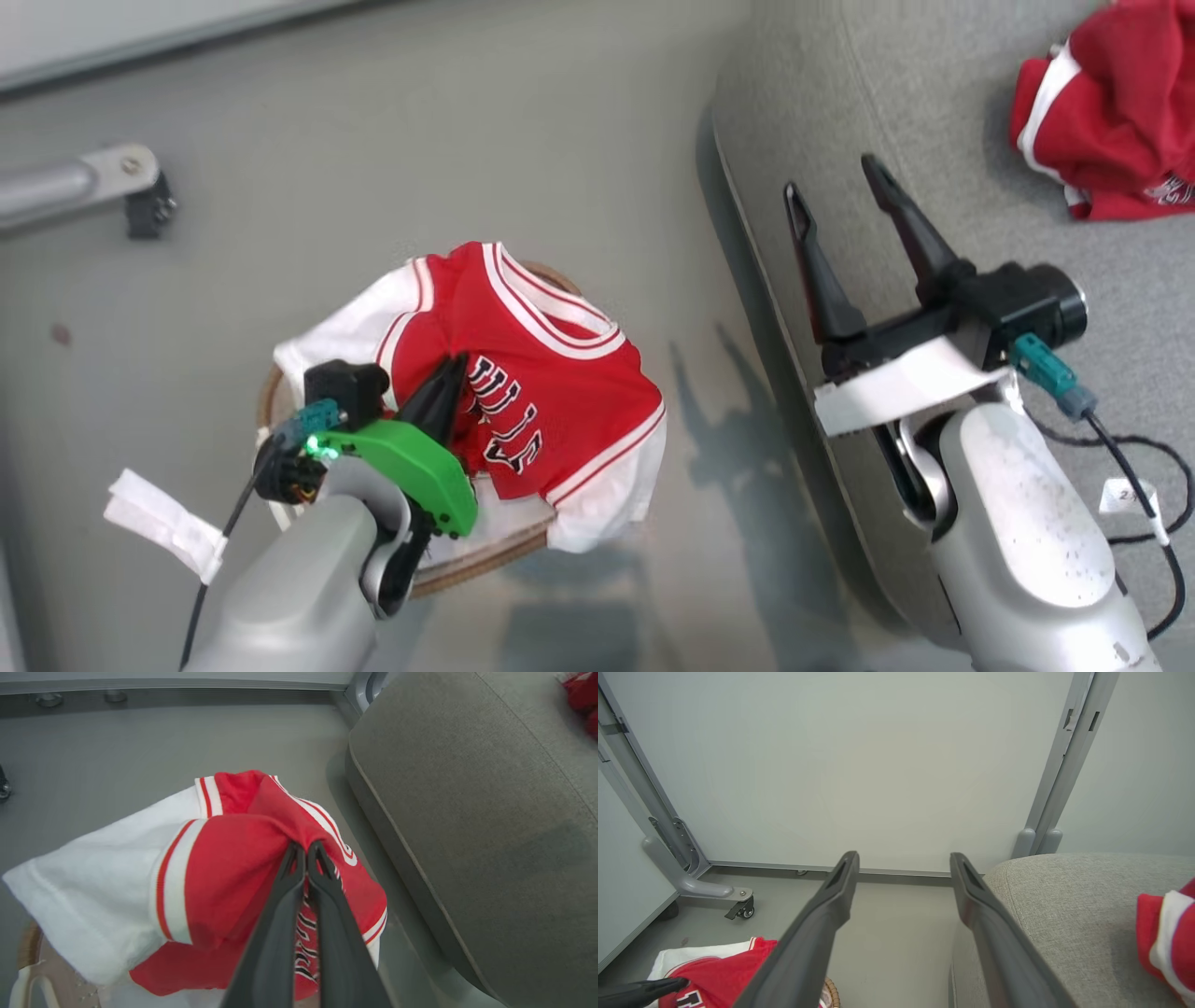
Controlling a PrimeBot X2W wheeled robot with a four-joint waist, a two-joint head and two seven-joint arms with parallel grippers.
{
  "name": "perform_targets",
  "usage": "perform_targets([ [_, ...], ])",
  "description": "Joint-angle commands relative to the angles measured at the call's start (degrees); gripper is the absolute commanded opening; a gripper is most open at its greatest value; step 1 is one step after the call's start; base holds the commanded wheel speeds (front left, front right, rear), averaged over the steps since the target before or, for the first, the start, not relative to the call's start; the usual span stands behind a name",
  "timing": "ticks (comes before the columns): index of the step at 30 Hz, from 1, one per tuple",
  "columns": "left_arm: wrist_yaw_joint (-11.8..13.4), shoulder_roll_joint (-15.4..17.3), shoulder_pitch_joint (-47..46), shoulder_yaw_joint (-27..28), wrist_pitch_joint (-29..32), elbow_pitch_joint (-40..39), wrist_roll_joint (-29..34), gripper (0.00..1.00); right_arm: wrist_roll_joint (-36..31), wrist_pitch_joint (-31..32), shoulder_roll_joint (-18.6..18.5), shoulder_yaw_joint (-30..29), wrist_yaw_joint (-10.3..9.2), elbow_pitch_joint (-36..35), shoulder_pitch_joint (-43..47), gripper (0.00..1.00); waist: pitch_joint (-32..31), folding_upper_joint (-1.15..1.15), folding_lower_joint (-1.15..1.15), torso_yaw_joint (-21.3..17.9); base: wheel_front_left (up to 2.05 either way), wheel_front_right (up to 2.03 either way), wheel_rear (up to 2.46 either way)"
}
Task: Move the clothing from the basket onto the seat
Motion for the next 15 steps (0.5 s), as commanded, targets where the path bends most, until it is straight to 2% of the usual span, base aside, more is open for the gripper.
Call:
perform_targets([
  [1, -0.1, -0.5, 2.7, 1.6, 0.0, -1.4, 2.2, 0.00, -0.4, -0.1, -0.2, -0.3, -0.08, 0.6, 1.8, 1.00, -7.7, 0.00, 0.00, 3.7, 0.00, 0.00, 0.00],
  [8, -0.1, -2.4, 9.1, 10.5, -0.1, -9.4, 10.0, 0.00, 0.1, -0.1, -0.2, -0.6, -0.08, 2.5, 6.0, 1.00, -14.1, 0.00, 0.00, 5.7, 0.00, 0.00, 0.00],
  [15, -0.1, -4.4, 13.4, 17.1, 0.0, -18.2, 16.0, 0.00, 0.5, -0.1, -0.2, -0.5, -0.08, 3.7, 9.8, 1.00, -19.3, 0.00, 0.00, 7.1, 0.00, 0.00, 0.00],
])
